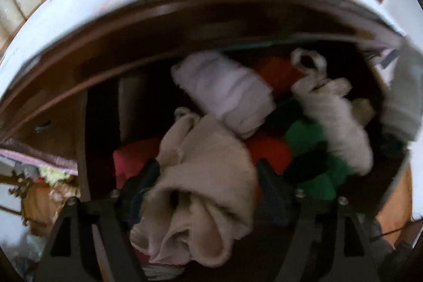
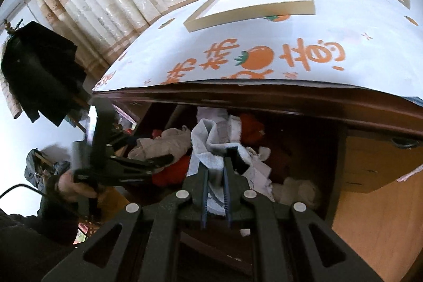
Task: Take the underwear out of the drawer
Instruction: 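Grasp the beige cloth with the left tool while the right grasps grey sock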
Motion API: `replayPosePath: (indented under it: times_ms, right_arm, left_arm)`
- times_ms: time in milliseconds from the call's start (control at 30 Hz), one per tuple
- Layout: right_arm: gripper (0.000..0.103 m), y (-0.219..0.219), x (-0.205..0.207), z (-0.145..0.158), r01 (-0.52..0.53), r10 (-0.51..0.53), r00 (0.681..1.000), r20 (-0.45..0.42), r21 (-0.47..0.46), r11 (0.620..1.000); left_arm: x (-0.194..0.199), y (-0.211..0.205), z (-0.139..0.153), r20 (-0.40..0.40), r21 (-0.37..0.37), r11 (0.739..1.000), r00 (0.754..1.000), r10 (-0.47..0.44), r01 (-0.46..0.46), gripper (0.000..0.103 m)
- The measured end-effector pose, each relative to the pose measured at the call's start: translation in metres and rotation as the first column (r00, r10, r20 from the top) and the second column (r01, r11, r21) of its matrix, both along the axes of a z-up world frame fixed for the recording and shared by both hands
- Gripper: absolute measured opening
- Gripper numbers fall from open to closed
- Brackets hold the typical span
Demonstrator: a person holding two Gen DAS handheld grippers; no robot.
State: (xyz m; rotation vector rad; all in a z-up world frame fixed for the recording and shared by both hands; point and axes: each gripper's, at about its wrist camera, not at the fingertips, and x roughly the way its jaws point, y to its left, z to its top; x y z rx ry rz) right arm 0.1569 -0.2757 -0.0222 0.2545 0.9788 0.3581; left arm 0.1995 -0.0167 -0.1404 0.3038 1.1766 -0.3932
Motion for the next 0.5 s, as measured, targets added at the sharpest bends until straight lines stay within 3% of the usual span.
replayPosePath:
  times_ms: [100,200,500]
  right_arm:
    - [0.012,0.004,0.004,0.002,-0.010,0.010,1.000,0.004,0.004,1.000]
    - [0.012,0.006,0.007,0.004,-0.015,0.015,1.000,0.008,0.003,1.000]
    - [0.012,0.008,0.017,0.016,-0.019,0.019,0.999,0.033,0.001,1.000]
  left_arm:
    - [0.005,0.012,-0.009,-0.035,-0.058,0.998,0.999,0.033,-0.035,0.058]
    - [0.004,0.021,-0.004,-0.010,-0.110,0.993,0.999,0.043,-0.044,0.044]
    - [-0.013,0.032,0.029,0.081,-0.154,0.988,0.996,0.032,-0.019,0.040]
